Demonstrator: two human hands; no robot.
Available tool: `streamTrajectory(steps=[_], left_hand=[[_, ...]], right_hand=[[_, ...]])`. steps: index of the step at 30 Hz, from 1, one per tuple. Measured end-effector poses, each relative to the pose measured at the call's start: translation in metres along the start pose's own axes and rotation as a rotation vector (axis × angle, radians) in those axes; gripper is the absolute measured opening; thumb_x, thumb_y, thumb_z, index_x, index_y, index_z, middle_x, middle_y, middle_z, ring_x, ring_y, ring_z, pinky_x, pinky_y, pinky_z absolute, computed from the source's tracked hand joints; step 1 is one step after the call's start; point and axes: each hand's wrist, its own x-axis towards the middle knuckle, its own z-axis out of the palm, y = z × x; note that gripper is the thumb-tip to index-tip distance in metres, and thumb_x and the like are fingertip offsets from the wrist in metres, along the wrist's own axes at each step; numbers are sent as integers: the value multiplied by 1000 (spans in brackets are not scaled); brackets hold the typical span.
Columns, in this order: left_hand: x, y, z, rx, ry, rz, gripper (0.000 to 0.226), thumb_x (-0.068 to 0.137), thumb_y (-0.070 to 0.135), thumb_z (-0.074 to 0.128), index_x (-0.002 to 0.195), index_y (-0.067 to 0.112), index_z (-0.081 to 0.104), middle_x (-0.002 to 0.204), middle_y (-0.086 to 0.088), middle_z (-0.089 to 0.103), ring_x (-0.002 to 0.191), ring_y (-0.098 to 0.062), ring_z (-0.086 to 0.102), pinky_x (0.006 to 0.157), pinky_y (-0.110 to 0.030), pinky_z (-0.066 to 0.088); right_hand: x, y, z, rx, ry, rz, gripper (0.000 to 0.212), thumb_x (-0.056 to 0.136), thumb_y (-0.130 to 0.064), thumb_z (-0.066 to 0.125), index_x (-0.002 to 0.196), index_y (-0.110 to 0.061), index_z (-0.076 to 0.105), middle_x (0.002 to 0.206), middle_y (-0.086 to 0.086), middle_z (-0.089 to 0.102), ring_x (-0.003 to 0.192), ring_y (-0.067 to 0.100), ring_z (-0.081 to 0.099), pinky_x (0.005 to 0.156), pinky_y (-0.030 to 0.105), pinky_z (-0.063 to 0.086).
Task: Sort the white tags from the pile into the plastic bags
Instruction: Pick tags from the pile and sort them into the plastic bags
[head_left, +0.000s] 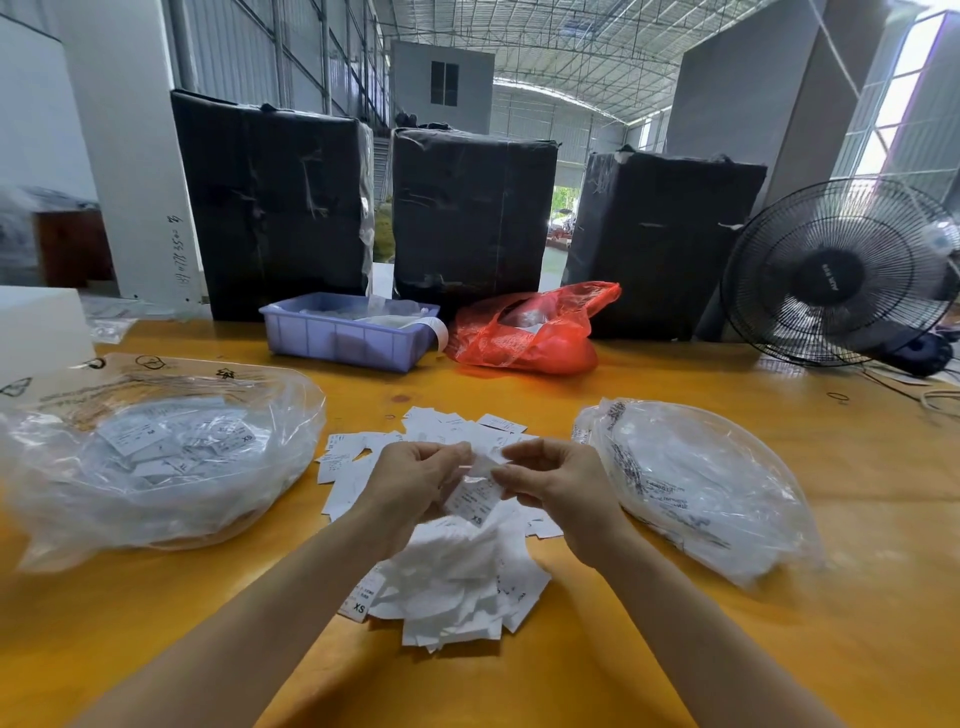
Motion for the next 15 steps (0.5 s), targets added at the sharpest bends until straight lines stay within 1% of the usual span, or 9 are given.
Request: streamTrajectory(steps=[1,3,5,7,10,12,13,14,15], left_hand=[[1,1,-2,10,-22,-38,18,87,20,66,84,3,69,75,-15,71,63,-21,69,53,-28,56],[2,2,-8,42,-93,-97,23,80,21,72,88,-1,70,77,-17,71,62,-19,69,53,-25,55],[3,3,-12,84,-150,-121,26,73,14,76,91,-4,71,79,-17,72,63,-18,70,53,-22,55],[4,3,-14,121,-147,-119,24,70,9,78,89,-4,72,76,-15,72,61,-17,69,52,-21,54],[3,6,-15,191,-128,-101,14,70,8,79,81,1,72,70,-13,72,55,-15,68,47,-18,52],[5,11,-21,278,-58,-35,8,73,6,78,77,3,71,65,-12,70,50,-14,66,45,-18,50],[8,15,-28,333,12,30,7,76,7,76,77,3,70,65,-13,69,49,-15,66,45,-19,51],[11,20,-37,390,100,112,8,79,8,75,78,2,69,67,-14,67,51,-18,65,48,-22,53],[15,26,-49,448,205,200,12,81,12,73,79,0,69,69,-16,67,57,-23,65,55,-27,54]], right_hand=[[1,0,-2,20,17,16,15,76,3,73,84,-7,65,68,6,69,55,12,65,56,21,46],[1,0,-3,47,34,42,13,77,3,72,82,-7,64,63,5,69,53,13,66,55,22,47],[2,1,-3,60,38,55,9,79,2,71,82,-5,64,66,9,68,53,15,67,55,22,48],[2,3,-3,69,36,54,8,80,1,70,83,-3,64,67,11,67,53,16,67,54,21,50],[3,3,-3,79,54,25,11,78,3,71,83,-4,64,64,9,68,54,16,67,53,19,50],[5,3,-6,69,104,-10,11,78,5,70,84,-2,64,67,11,69,55,17,67,51,18,48],[6,3,-10,15,126,-35,11,79,6,68,86,-1,65,70,13,70,56,17,66,51,17,47],[6,3,-14,-84,134,-60,12,81,9,65,89,-1,65,75,14,70,59,18,66,52,18,48],[7,3,-18,-212,123,-81,18,82,12,58,91,-2,66,79,14,70,64,18,66,56,20,50]])
